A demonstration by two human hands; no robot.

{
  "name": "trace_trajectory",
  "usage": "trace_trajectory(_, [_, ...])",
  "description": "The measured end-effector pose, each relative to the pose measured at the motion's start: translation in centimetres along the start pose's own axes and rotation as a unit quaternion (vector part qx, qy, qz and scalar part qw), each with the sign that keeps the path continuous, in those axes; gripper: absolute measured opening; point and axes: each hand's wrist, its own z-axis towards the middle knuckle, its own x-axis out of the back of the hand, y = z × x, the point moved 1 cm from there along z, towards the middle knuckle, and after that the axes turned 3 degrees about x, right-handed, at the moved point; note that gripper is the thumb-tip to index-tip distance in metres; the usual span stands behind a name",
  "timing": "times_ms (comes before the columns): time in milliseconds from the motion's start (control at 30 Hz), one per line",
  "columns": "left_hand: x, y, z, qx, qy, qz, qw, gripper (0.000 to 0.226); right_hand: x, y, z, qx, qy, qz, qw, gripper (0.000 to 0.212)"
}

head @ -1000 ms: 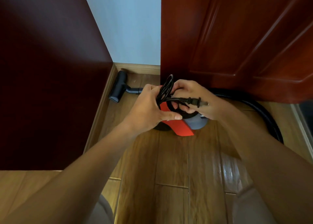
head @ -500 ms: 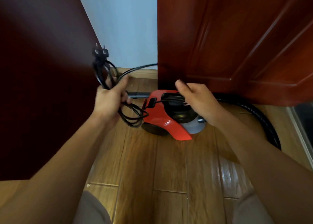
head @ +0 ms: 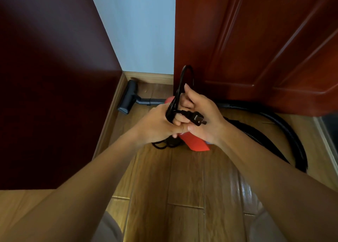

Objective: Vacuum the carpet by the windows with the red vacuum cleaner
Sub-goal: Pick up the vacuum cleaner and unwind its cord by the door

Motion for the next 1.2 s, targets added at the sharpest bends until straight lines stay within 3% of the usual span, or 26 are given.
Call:
trace_trajectory(100, [1.0, 0.3, -0.7, -0.011, 0.055, 0.113, 0.992, 0.019, 0.6, -0.4, 0.5, -0.009, 0.025, -0.040, 0.999, 0.040])
trace_trajectory(167, [1.9, -0.1, -1.4, -0.001, 0.071, 0.152, 0.986, 0.020, 2.6, -0.2, 1.4, 0.009, 0.069, -0.227, 0.971, 0.039])
trace_trajectory(200, [2.5, -0.4, -1.7, 0.009, 0.079, 0.149, 0.986, 0.019, 4.1, 0.0, 1.8, 0.028, 0.100, -0.389, 0.915, 0.038])
trace_trajectory(233, [3.1, -0.8, -1.9, 0.015, 0.087, 0.128, 0.988, 0.016, 5.9, 0.1, 2.3, 0.047, 0.141, -0.531, 0.834, 0.037])
trace_trajectory(267, [3.7, -1.2, -2.0, 0.018, 0.096, 0.106, 0.990, 0.014, 7.6, 0.2, 2.6, 0.057, 0.174, -0.619, 0.764, 0.039])
trace_trajectory(367, [4.5, -2.3, -2.2, 0.025, 0.101, 0.109, 0.989, 0.013, 10.7, 1.0, 3.7, 0.037, 0.184, -0.707, 0.682, 0.061])
trace_trajectory(400, [4.6, -2.6, -2.2, 0.028, 0.095, 0.128, 0.987, 0.011, 10.9, 1.3, 4.1, 0.029, 0.173, -0.753, 0.634, 0.061])
trace_trajectory(467, [4.7, -3.2, -2.1, 0.037, 0.087, 0.163, 0.982, 0.009, 10.5, 1.7, 4.9, 0.023, 0.170, -0.829, 0.532, 0.053])
trace_trajectory(500, [4.8, -3.5, -2.0, 0.040, 0.090, 0.173, 0.980, 0.014, 10.1, 1.7, 5.2, 0.029, 0.180, -0.846, 0.500, 0.048])
trace_trajectory(567, [4.9, -4.1, -1.9, 0.046, 0.105, 0.179, 0.977, 0.024, 9.9, 1.6, 5.7, 0.038, 0.194, -0.859, 0.471, 0.037])
trace_trajectory(633, [4.9, -4.5, -1.8, 0.050, 0.114, 0.193, 0.973, 0.030, 10.6, 1.9, 6.2, 0.030, 0.175, -0.857, 0.484, 0.032])
trace_trajectory(733, [4.2, -4.6, -1.6, 0.043, 0.108, 0.206, 0.972, 0.034, 11.1, 2.4, 5.9, -0.015, 0.169, -0.812, 0.559, 0.030])
trace_trajectory(933, [3.4, -5.0, -0.7, 0.031, 0.067, 0.275, 0.958, 0.019, 9.9, 3.8, 3.3, -0.046, 0.124, -0.789, 0.599, 0.027])
trace_trajectory(1000, [2.7, -5.3, -0.6, 0.022, 0.037, 0.287, 0.957, 0.020, 9.1, 4.3, 2.1, -0.051, 0.068, -0.800, 0.593, 0.017])
trace_trajectory(1100, [1.5, -6.0, -0.1, 0.025, 0.007, 0.296, 0.955, 0.010, 8.2, 5.2, 1.1, -0.066, -0.020, -0.811, 0.581, 0.018])
trace_trajectory(1200, [0.0, -6.8, 0.7, 0.038, -0.045, 0.288, 0.956, 0.017, 8.7, 6.2, 1.0, -0.096, -0.068, -0.764, 0.634, 0.030])
